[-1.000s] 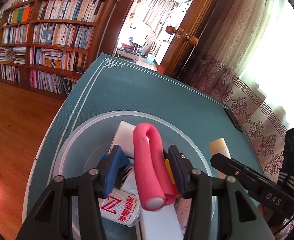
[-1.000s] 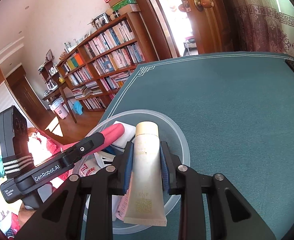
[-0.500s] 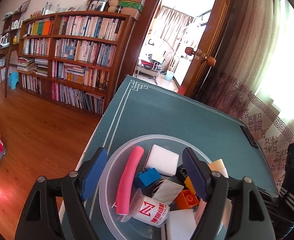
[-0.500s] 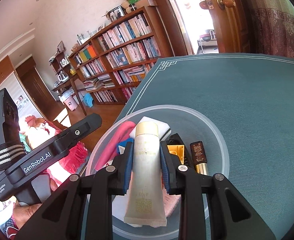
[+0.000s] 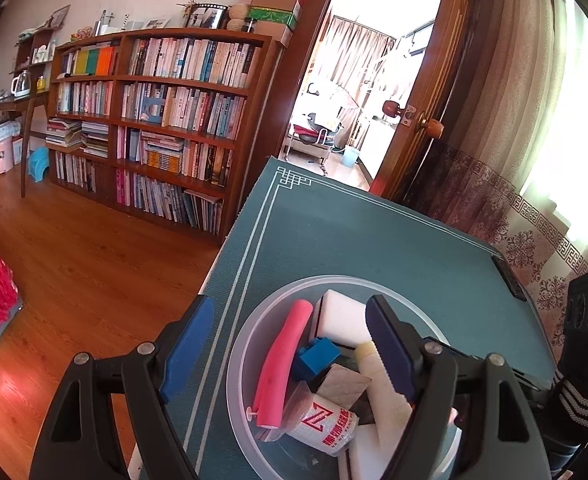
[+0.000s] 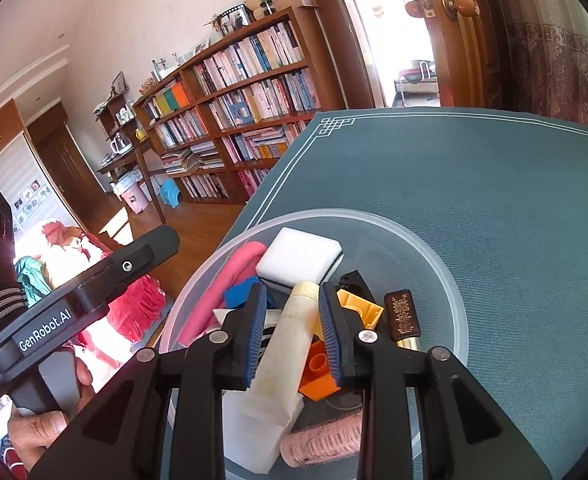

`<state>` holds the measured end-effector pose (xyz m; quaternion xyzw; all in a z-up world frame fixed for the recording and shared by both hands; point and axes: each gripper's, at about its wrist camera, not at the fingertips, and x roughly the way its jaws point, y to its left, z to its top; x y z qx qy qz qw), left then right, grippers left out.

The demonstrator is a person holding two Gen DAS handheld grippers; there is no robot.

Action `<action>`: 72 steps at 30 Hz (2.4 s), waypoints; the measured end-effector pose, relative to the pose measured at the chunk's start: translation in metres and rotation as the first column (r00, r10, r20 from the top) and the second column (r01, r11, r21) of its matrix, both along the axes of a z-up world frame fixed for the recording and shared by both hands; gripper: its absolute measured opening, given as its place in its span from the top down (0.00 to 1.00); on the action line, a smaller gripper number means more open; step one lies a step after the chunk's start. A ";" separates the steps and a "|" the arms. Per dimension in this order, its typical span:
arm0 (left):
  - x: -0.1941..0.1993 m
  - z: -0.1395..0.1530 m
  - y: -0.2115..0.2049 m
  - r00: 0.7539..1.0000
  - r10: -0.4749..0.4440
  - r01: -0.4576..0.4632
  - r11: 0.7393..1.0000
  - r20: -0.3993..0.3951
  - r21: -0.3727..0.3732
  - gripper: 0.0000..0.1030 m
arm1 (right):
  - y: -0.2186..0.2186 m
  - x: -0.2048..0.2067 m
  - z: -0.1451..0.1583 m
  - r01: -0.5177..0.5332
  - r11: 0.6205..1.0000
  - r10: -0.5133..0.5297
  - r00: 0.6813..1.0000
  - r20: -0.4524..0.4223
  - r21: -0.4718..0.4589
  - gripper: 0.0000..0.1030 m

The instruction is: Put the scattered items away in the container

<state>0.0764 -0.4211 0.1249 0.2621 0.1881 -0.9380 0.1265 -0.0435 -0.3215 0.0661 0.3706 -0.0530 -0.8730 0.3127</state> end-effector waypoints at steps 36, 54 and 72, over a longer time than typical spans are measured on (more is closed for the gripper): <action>0.071 0.017 0.078 0.994 0.103 -0.107 0.956 -0.031 -0.273 0.00 | 0.061 0.119 0.049 0.259 0.949 -0.155 0.877 -0.456 0.177 0.16; 0.103 0.011 0.092 0.990 0.141 -0.140 0.946 -0.017 -0.292 0.00 | 0.068 0.146 0.057 0.209 0.965 -0.113 0.877 -0.468 0.158 0.04; 0.112 -0.009 0.069 0.981 0.188 -0.168 0.946 0.045 -0.278 0.00 | 0.044 0.145 0.031 0.214 0.940 -0.066 0.878 -0.474 0.266 0.04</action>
